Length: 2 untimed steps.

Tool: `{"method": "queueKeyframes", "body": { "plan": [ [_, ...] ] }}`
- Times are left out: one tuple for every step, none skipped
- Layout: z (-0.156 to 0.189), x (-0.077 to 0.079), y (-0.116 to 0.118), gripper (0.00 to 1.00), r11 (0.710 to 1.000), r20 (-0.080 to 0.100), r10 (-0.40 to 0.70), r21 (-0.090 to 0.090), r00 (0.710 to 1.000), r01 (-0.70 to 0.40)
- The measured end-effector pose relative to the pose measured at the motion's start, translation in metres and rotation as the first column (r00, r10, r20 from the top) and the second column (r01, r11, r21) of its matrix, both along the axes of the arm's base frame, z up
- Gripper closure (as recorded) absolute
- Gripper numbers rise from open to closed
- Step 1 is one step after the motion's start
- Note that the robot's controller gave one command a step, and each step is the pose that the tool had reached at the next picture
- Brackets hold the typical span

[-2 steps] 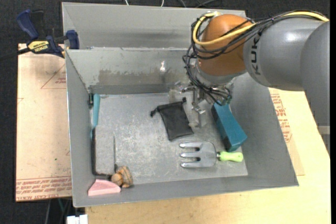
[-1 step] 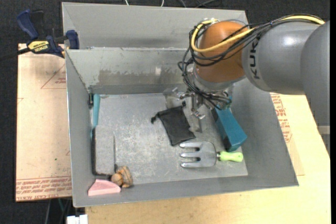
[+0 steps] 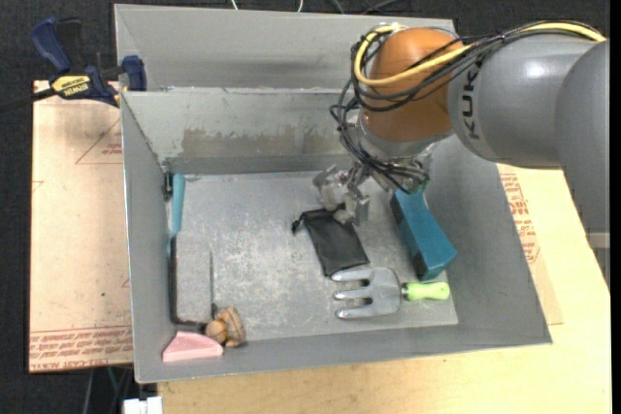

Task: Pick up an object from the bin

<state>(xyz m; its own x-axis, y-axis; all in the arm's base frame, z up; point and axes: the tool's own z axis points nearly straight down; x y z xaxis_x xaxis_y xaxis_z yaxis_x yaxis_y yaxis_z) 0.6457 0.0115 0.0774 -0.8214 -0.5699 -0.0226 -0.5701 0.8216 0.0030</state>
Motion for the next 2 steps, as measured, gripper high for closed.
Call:
{"method": "queueKeyframes", "body": {
  "plan": [
    [0.0,0.0,0.0,1.0,1.0,0.0,0.0,0.0,1.0,0.0],
    [0.054,-0.002,-0.002,1.0,1.0,-0.006,-0.006,0.0,1.0,0.006]
  ]
}}
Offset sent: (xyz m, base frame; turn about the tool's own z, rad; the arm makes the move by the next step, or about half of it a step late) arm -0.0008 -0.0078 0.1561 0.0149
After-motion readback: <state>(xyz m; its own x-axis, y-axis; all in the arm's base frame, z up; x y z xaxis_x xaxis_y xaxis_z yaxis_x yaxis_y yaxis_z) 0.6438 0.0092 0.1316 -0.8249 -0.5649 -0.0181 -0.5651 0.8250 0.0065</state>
